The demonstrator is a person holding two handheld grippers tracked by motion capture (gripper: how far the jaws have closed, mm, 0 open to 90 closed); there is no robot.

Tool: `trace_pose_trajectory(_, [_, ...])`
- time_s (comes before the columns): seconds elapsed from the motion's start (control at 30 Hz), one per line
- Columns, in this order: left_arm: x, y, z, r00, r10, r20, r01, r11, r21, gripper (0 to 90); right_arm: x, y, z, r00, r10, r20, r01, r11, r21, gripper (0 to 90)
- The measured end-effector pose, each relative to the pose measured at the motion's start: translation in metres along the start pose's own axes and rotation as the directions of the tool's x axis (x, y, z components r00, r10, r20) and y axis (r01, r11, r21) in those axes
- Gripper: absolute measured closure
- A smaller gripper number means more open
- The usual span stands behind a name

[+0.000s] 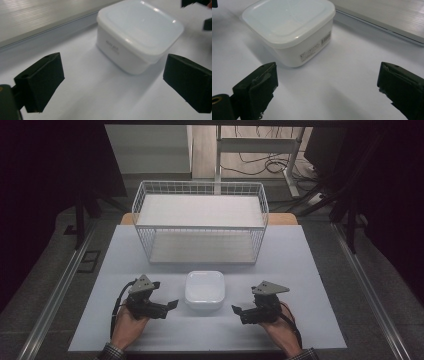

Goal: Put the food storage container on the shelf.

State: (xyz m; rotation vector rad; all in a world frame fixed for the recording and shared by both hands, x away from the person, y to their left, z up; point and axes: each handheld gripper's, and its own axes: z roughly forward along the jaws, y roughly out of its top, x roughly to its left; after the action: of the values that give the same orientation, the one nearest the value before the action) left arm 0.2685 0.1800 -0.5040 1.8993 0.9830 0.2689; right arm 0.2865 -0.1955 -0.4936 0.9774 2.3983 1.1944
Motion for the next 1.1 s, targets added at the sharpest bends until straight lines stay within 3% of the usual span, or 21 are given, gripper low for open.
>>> trace_pose_trajectory(0.1, [0.002,0.001,0.004,0.9984,-0.043,0.036,0.044,0.9991,-0.001,2.4,0.003,0.004,0.004,0.9999,0.001,-0.011,-0.001,1.000,0.003,1.8])
trace_pose_trajectory(0.17, [0.002,0.003,0.006,0.9980,-0.044,0.045,0.045,0.9990,-0.001,3.2,0.004,0.009,0.006,0.9996,0.011,-0.024,-0.011,1.000,-0.008,1.4])
trace_pose_trajectory(0.37, [-0.004,0.016,0.013,0.9992,0.020,0.034,-0.021,0.9994,0.027,7.6,0.006,0.022,0.010,0.9989,0.018,-0.043,-0.018,1.000,-0.006,0.9])
trace_pose_trajectory(0.4, [-0.006,0.022,0.017,0.9983,0.056,0.019,-0.057,0.9976,0.040,8.0,0.007,0.028,0.011,0.9991,0.017,-0.038,-0.016,1.000,0.013,1.2])
trace_pose_trajectory(0.47, [-0.007,0.028,0.023,0.9966,0.081,0.018,-0.082,0.9953,0.053,11.7,0.008,0.035,0.014,0.9985,0.014,-0.053,-0.013,1.000,0.027,1.1])
trace_pose_trajectory(0.7, [-0.006,0.042,0.040,0.9945,0.104,-0.009,-0.103,0.9907,0.090,14.9,0.008,0.052,0.038,0.9959,0.035,-0.084,-0.031,0.998,0.056,2.3])
trace_pose_trajectory(0.83, [-0.002,0.045,0.057,0.9940,0.109,-0.009,-0.107,0.9872,0.118,14.2,0.002,0.057,0.051,0.9931,0.077,-0.088,-0.073,0.996,0.050,10.8])
trace_pose_trajectory(0.9, [-0.001,0.045,0.060,0.9951,0.099,0.006,-0.099,0.9887,0.112,13.0,0.000,0.057,0.054,0.9911,0.092,-0.096,-0.087,0.995,0.054,13.7])
trace_pose_trajectory(1.0, [0.003,0.043,0.065,0.9973,0.033,0.066,-0.040,0.9932,0.109,13.3,-0.004,0.057,0.066,0.9853,0.120,-0.122,-0.109,0.990,0.089,18.3])
trace_pose_trajectory(1.03, [0.004,0.042,0.065,0.9959,0.016,0.089,-0.026,0.9932,0.113,14.0,-0.005,0.056,0.067,0.9784,0.145,-0.147,-0.131,0.986,0.098,19.6])
trace_pose_trajectory(1.1, [0.004,0.038,0.066,0.9860,-0.036,0.163,0.015,0.9916,0.129,17.1,-0.005,0.056,0.067,0.9716,0.168,-0.167,-0.151,0.982,0.110,23.8])
